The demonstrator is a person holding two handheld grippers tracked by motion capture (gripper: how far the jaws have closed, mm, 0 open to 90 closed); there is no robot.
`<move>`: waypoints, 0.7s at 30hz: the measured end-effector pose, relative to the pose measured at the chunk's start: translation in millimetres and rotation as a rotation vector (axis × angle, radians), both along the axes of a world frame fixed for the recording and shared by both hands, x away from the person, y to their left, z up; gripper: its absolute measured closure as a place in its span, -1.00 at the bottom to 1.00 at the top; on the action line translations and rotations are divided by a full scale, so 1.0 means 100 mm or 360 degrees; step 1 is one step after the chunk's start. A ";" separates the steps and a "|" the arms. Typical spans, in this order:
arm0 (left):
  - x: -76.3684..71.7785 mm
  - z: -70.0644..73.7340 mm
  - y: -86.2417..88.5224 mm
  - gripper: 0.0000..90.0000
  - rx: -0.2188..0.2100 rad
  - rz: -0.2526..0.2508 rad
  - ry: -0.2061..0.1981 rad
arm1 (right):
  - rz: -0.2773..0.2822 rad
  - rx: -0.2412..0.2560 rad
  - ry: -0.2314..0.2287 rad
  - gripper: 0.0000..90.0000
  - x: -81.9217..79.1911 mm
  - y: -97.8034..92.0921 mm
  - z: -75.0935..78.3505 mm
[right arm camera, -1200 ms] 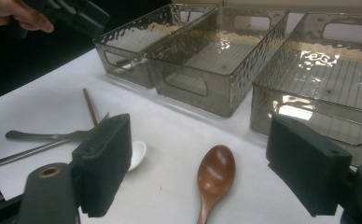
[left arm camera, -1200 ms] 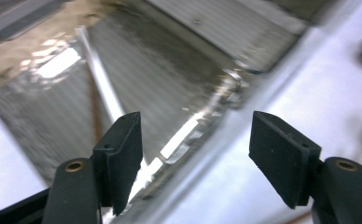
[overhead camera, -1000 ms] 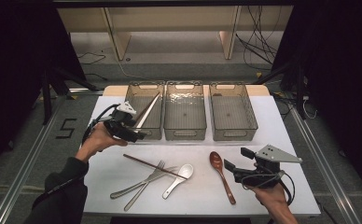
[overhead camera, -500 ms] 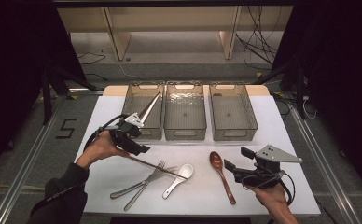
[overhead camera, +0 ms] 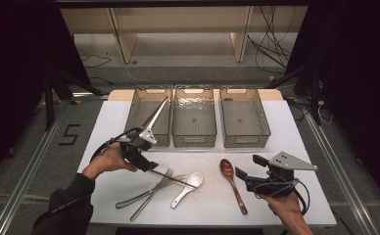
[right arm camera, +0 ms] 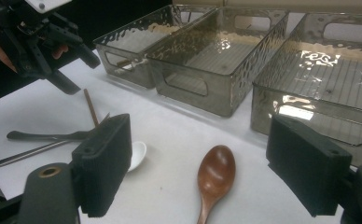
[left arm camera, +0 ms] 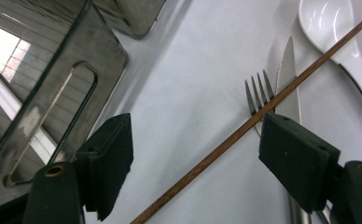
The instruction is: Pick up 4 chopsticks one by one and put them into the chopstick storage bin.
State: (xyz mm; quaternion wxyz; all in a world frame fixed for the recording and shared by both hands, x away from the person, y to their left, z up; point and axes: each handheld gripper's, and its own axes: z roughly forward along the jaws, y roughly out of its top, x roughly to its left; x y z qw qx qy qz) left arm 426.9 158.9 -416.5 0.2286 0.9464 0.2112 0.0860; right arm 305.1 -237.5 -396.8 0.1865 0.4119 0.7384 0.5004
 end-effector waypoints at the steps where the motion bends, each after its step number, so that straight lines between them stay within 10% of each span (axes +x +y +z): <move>1: 0.00 -0.01 -0.01 -0.44 0.0020 -0.0010 0.0001 | 0.0002 0.0000 -0.0001 -0.48 0.00 0.00 0.00; 21: -0.03 -0.22 -0.07 -0.31 0.0174 -0.0150 0.0059 | 0.0001 0.0012 0.0011 -0.48 0.01 0.00 0.00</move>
